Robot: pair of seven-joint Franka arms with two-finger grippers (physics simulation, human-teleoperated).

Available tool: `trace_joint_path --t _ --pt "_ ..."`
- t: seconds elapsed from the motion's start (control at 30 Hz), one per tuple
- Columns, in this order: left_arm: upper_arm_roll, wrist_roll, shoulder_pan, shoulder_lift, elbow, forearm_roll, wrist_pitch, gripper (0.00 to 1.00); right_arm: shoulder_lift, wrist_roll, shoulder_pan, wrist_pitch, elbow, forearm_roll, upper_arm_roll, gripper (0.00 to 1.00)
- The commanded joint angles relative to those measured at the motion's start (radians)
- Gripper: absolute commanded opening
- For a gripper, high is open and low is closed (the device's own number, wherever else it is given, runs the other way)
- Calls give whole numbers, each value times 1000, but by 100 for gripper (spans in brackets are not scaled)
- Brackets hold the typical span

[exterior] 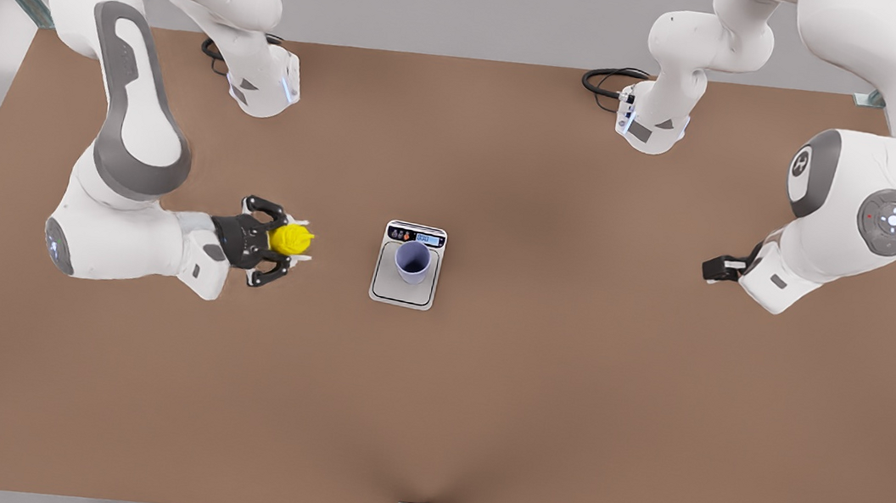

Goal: Move cup to the weight, pick up sauce bottle, pour sauce

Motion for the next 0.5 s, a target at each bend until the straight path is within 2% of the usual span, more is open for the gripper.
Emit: trace_joint_path --t 0.0,0.17,0.47 --pt "2 0 1 0 0 0 0 100 17 -40 -19 -15 -4 27 0 45" --pt "0 0 -9 0 0 2 0 100 258 -359 -169 -133 -18 139 -1 45" --pt "0 -14 -21 5 0 2 0 100 557 -721 -152 -107 -1 170 -38 45"
